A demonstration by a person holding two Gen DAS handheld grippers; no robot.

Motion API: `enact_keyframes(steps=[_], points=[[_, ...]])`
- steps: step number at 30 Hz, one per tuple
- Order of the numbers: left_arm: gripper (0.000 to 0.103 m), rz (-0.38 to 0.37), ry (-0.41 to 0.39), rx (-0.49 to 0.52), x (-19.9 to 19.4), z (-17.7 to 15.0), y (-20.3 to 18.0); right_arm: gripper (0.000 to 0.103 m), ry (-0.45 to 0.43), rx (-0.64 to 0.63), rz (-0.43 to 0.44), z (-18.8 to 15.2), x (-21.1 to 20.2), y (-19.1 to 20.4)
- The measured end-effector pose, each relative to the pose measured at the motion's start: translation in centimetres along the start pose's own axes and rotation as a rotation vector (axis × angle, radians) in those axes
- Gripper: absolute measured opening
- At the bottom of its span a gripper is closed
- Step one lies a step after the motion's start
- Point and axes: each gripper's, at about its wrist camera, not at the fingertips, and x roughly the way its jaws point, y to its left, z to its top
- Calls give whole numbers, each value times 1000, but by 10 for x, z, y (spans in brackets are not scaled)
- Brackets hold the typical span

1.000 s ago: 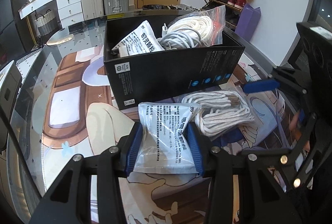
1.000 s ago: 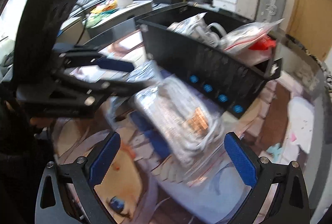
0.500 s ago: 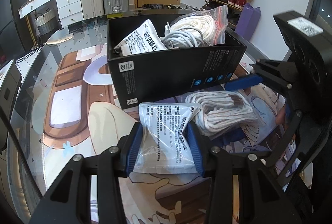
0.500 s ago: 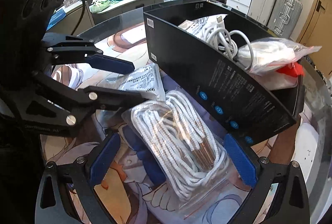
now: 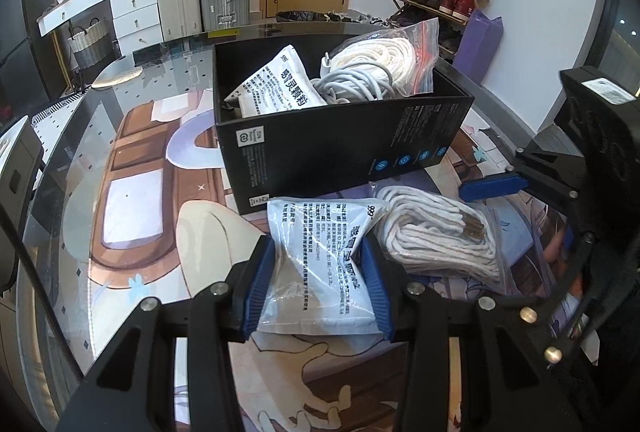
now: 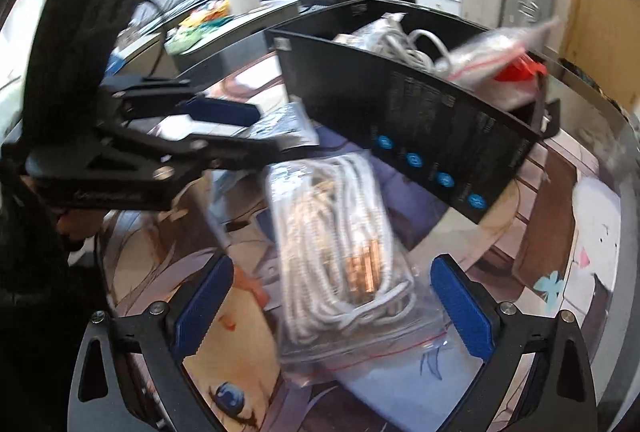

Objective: Organize soft objects
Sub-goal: 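Lift the sachet and cable bag off the mat with both grippers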

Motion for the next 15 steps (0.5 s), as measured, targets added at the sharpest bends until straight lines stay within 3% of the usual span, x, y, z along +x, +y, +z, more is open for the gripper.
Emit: enact_keyframes(steps=[4,15], points=[[43,-2,-6,2,-1,0,-1,88,-13,-2,-31,4,2,0],[43,-3,-10,2,-2,0,-2,87,-20,-2,-75,7,6,10]])
